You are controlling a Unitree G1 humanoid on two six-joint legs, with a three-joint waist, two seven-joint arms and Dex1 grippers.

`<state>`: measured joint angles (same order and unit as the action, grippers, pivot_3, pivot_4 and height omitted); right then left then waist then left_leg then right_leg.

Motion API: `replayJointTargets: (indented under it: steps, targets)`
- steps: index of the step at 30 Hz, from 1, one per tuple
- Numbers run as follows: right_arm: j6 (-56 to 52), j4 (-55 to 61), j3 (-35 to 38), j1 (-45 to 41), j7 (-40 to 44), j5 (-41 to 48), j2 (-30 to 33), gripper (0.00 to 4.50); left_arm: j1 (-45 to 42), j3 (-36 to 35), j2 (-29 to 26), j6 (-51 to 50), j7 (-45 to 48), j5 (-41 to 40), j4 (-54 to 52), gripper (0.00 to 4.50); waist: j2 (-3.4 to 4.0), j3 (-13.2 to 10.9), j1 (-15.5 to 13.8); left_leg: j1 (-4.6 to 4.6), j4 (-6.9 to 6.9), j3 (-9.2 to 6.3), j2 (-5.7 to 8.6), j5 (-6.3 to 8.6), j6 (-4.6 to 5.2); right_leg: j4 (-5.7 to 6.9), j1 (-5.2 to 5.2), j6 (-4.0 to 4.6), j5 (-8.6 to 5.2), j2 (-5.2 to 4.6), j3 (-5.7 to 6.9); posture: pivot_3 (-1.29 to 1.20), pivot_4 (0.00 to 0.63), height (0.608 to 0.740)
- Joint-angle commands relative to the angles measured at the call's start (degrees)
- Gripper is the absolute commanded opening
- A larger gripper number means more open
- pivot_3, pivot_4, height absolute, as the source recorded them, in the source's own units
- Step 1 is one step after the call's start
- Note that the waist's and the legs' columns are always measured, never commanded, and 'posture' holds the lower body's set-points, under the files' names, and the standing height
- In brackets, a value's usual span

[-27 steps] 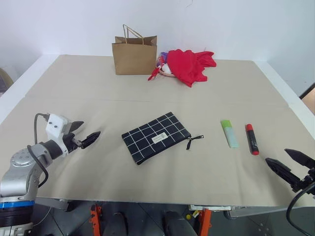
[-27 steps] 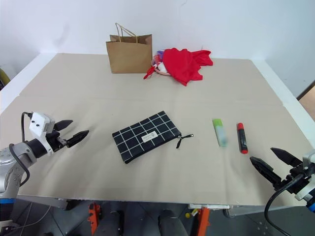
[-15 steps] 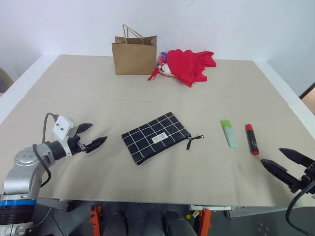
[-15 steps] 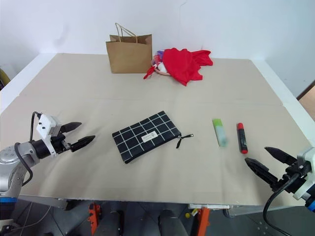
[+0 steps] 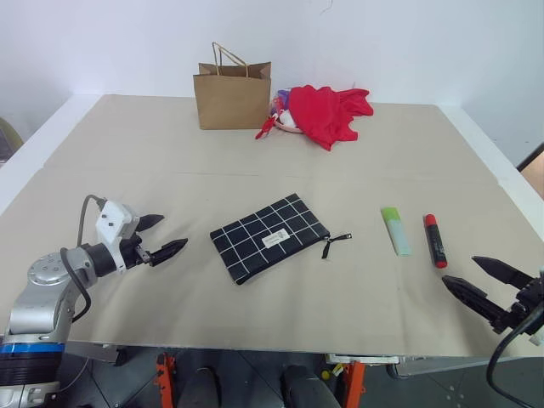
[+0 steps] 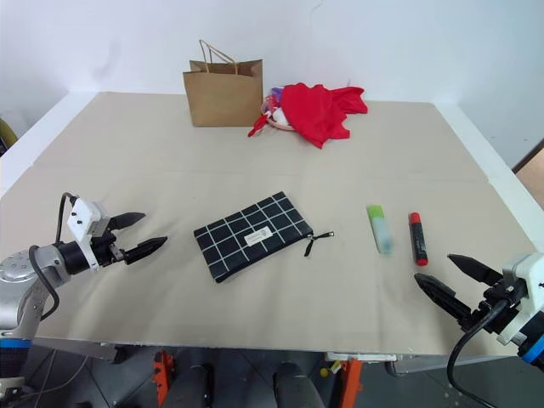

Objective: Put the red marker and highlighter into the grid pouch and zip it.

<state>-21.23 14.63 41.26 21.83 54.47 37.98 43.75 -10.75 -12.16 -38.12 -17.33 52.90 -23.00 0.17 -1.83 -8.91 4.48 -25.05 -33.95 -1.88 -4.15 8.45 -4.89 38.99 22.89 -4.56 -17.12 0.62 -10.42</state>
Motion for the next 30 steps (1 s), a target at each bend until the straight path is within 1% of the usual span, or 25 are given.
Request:
replayJointTargets:
  steps: [1, 5, 6, 7, 8, 9, 10, 11, 13, 15, 17, 19, 21, 22, 23, 24, 25, 26, 28, 30]
  targets:
    - [0.2, 1.7, 1.2, -0.3, -0.2, 0.5, 0.0, 4.33, -1.0, -0.8, -1.0, 1.2, 0.2, -0.2, -0.6, 4.5, 0.0, 0.0, 0.0, 0.0, 0.0, 0.0, 0.0, 0.0, 0.0, 0.0, 0.0, 0.0, 0.0, 0.0, 0.0, 0.0, 0.15, 0.74]
    - [0.2, 1.7, 1.2, -0.3, -0.2, 0.5, 0.0, 4.33, -1.0, -0.9, -0.9, 1.2, 0.2, -0.2, -0.6, 4.5, 0.0, 0.0, 0.0, 0.0, 0.0, 0.0, 0.0, 0.0, 0.0, 0.0, 0.0, 0.0, 0.0, 0.0, 0.0, 0.0, 0.15, 0.74]
    - [-2.7, -0.2, -11.1, -16.2, -3.7, -1.9, -4.3, 4.33, 0.3, 3.3, -0.1, 1.1, 2.2, -0.6, -6.1, 4.5, 0.0, 0.0, 0.0, 0.0, 0.0, 0.0, 0.0, 0.0, 0.0, 0.0, 0.0, 0.0, 0.0, 0.0, 0.0, 0.0, 0.15, 0.74]
    - [-4.7, -1.8, -20.5, -28.4, -6.0, -3.9, -7.6, 4.33, 1.3, 6.5, 0.4, 1.0, 3.9, -0.9, -10.3, 4.5, -0.69, -0.2, 1.9, 0.02, 0.0, 0.0, 0.0, 0.0, 0.0, 0.0, -0.01, 0.0, 0.0, 0.0, 0.0, 0.0, 0.15, 0.74]
    - [-6.3, -3.4, -27.0, -37.3, -7.3, -5.9, -10.3, 4.33, 2.1, 8.6, 0.8, 1.0, 5.0, -1.1, -13.2, 4.5, -0.71, -0.6, 3.4, 0.52, 0.03, 0.14, -0.21, 0.05, -0.08, -0.03, -0.16, 0.34, 0.33, 0.04, 0.05, 0.0, 0.15, 0.74]
    - [-7.4, -4.7, -30.4, -42.4, -7.9, -7.4, -12.1, 4.33, 2.6, 9.7, 0.9, 1.0, 5.6, -1.3, -14.7, 4.5, -0.26, -1.1, 3.7, 0.81, -0.16, 0.02, -0.22, 0.15, -0.24, -0.29, -0.32, 0.44, 1.05, -0.06, 0.11, 0.0, 0.15, 0.74]
    - [-7.5, -5.5, -31.0, -43.5, -7.5, -8.1, -12.3, 4.33, 2.7, 9.8, 0.8, 1.0, 5.7, -1.2, -14.8, 4.5, -0.04, -1.3, 4.3, 0.82, -0.14, -0.15, 0.05, 0.06, -0.1, -0.52, -0.37, 0.32, 1.37, -0.24, 0.1, 0.0, 0.15, 0.74]
    - [-7.6, -6.2, -31.7, -44.3, -7.4, -8.4, -12.4, 4.33, 2.8, 9.8, 0.7, 1.0, 5.7, -1.3, -15.0, 4.5, -0.09, -1.3, 3.9, 0.83, 0.36, -0.25, 0.44, -0.37, 0.46, -0.47, -0.16, 0.05, 1.4, -0.41, 0.01, 0.0, 0.15, 0.74]
    - [-7.5, -6.9, -32.9, -45.2, -7.3, -8.5, -11.9, 4.33, 2.9, 10.1, 0.4, 1.3, 6.0, -1.2, -15.4, 4.5, -0.09, -1.2, 2.3, 0.7, 0.69, -0.45, 0.36, -0.62, 0.81, -0.46, -0.07, -0.06, 1.14, -0.26, 0.25, 0.0, 0.15, 0.74]
    - [-7.3, -7.4, -33.7, -45.9, -6.9, -8.4, -11.8, 4.33, 3.0, 10.3, 0.2, 1.5, 6.3, -1.5, -15.4, 4.5, -0.04, -1.2, 1.3, 0.4, 0.48, -0.65, 0.33, -0.58, 0.74, -0.17, -0.03, 0.02, 0.61, -0.27, 0.48, 0.0, 0.15, 0.74]
    - [-6.9, -8.1, -35.0, -46.8, -6.6, -8.9, -12.3, 4.33, 2.9, 11.2, -0.3, 2.1, 7.6, -1.4, -15.8, 4.5, -0.03, -1.2, 1.1, -0.14, 0.44, -0.63, 0.37, -0.54, 0.67, -0.17, 0.17, -0.33, 0.68, -0.37, 0.53, 0.0, 0.15, 0.74]
    - [-6.7, -8.9, -36.1, -47.8, -6.5, -9.2, -12.9, 4.33, 2.8, 12.2, -0.7, 2.9, 8.8, -0.8, -15.9, 4.5, -0.02, -1.2, 1.1, -0.23, 0.41, -0.63, 0.38, -0.37, 0.42, -0.17, 0.18, -0.14, 0.71, -0.42, 0.57, 0.0, 0.15, 0.74]
    - [-5.5, -11.1, -39.0, -50.2, -6.0, -10.6, -14.8, 4.33, 2.5, 14.2, -1.3, 4.7, 11.0, 0.6, -15.8, 4.5, -0.01, -1.2, 1.2, -0.25, 0.43, -0.69, 0.37, -0.3, 0.42, -0.14, 0.18, -0.01, 0.63, -0.41, 0.69, 0.0, 0.15, 0.74]
    - [-4.7, -12.6, -40.6, -51.4, -5.8, -11.6, -16.0, 3.78, 2.3, 15.3, -1.5, 5.8, 12.1, 1.3, -15.6, 4.5, 0.0, -1.2, 1.3, -0.23, 0.44, -0.72, 0.36, -0.28, 0.46, -0.05, 0.2, 0.07, 0.58, -0.38, 0.73, 0.0, 0.15, 0.74]
    - [-4.1, -13.7, -41.5, -52.2, -5.6, -12.3, -16.7, 3.49, 2.1, 16.0, -1.7, 6.5, 12.7, 1.8, -15.4, 4.5, 0.0, -1.2, 1.3, -0.2, 0.45, -0.76, 0.35, -0.28, 0.47, 0.01, 0.2, 0.13, 0.55, -0.37, 0.77, 0.0, 0.15, 0.74]
    - [-3.1, -15.6, -42.2, -53.0, -5.5, -12.9, -17.8, 3.04, 1.8, 16.8, -1.8, 7.0, 13.4, 2.0, -15.2, 4.5, 0.01, -1.2, 1.3, -0.17, 0.46, -0.81, 0.34, -0.28, 0.47, 0.07, 0.2, 0.2, 0.5, -0.34, 0.81, 0.0, 0.15, 0.74]
    - [-1.7, -17.7, -43.2, -53.7, -5.2, -14.1, -18.6, 2.42, 1.5, 17.5, -1.7, 7.1, 14.0, 2.0, -15.2, 4.5, 0.01, -1.2, 1.3, -0.15, 0.48, -0.9, 0.32, -0.28, 0.48, 0.09, 0.18, 0.23, 0.49, -0.31, 0.91, 0.0, 0.15, 0.74]
    - [-0.4, -19.7, -44.1, -54.2, -4.8, -15.2, -19.2, 2.0, 1.2, 18.1, -1.5, 7.4, 14.5, 2.2, -15.1, 4.5, 0.01, -1.2, 1.3, -0.15, 0.48, -1.0, 0.32, -0.29, 0.48, 0.1, 0.14, 0.24, 0.49, -0.29, 0.98, 0.0, 0.15, 0.74]
    - [1.7, -23.0, -45.1, -55.2, -4.2, -16.7, -20.2, 0.86, 0.5, 19.1, -1.2, 8.0, 15.2, 2.5, -14.9, 4.5, 0.02, -1.2, 1.2, -0.16, 0.43, -1.07, 0.32, -0.3, 0.47, 0.1, 0.09, 0.23, 0.47, -0.31, 1.06, 0.0, 0.15, 0.74]
    - [3.3, -25.0, -45.6, -56.0, -3.4, -17.4, -20.7, 0.06, -0.2, 19.9, -1.1, 8.3, 15.8, 2.7, -14.8, 4.5, 0.02, -1.3, 1.2, -0.16, 0.34, -1.13, 0.33, -0.32, 0.45, 0.1, 0.0, 0.14, 0.45, -0.32, 1.11, 0.0, 0.15, 0.74]
